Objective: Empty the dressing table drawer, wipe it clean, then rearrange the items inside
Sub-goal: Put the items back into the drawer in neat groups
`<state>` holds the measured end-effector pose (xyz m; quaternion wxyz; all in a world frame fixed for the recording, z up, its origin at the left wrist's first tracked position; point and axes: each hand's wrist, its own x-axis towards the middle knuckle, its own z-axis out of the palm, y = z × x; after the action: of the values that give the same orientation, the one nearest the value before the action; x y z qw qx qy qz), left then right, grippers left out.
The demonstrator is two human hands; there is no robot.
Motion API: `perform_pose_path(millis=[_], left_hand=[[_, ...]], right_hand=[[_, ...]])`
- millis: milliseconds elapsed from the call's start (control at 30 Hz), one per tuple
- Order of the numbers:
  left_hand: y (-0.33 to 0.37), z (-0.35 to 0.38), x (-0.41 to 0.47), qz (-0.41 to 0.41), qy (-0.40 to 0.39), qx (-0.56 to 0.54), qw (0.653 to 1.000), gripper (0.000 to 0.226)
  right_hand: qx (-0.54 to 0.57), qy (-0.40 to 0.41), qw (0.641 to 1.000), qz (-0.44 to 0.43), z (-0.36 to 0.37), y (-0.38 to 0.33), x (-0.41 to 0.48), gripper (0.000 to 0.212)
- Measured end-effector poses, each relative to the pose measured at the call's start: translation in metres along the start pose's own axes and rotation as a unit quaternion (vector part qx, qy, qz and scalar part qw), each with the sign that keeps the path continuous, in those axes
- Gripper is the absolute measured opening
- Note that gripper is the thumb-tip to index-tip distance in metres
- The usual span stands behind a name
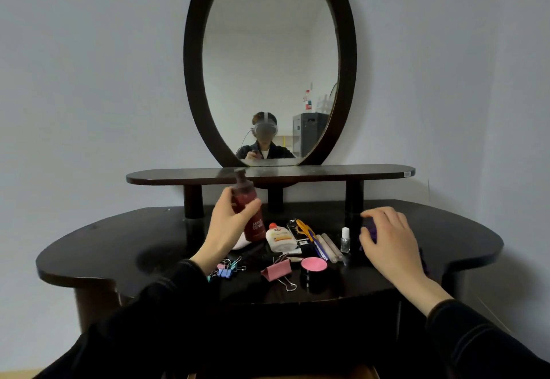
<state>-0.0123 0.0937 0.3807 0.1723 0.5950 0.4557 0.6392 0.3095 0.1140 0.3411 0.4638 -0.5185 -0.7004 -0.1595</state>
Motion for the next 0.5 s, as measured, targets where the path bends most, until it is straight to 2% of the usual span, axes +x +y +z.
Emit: perform_pose_path(millis=[67, 133, 233, 333, 500], left_hand=[[0.011, -0.010, -0.019, 0.026, 0.000, -0.043, 0.999, 0.035], [0.010, -0.018, -0.038, 0.047, 0.009, -0.037, 0.998, 0.037], [0.000, -0.020, -0.055, 0.054, 0.056, -0.035, 0.996, 0.033], [-0.002, -0.017, -0.059, 0.056, 0.095, -0.028, 0.994, 0.030], [-0.009, -0.014, -0.055, 0.074, 0.105, 0.023, 0.991, 0.039]], right_hand=[[0.026, -0.031, 0.999, -0.032, 0.004, -0.029, 0.010, 0.015], [0.048, -0.098, 0.993, -0.046, 0.016, -0.063, 0.022, 0.013], [0.044, -0.228, 0.972, -0.040, 0.041, -0.108, 0.047, 0.022], [-0.020, -0.335, 0.941, -0.043, 0.068, -0.139, 0.065, 0.035], [-0.160, -0.410, 0.898, -0.013, 0.107, -0.160, 0.074, 0.060]])
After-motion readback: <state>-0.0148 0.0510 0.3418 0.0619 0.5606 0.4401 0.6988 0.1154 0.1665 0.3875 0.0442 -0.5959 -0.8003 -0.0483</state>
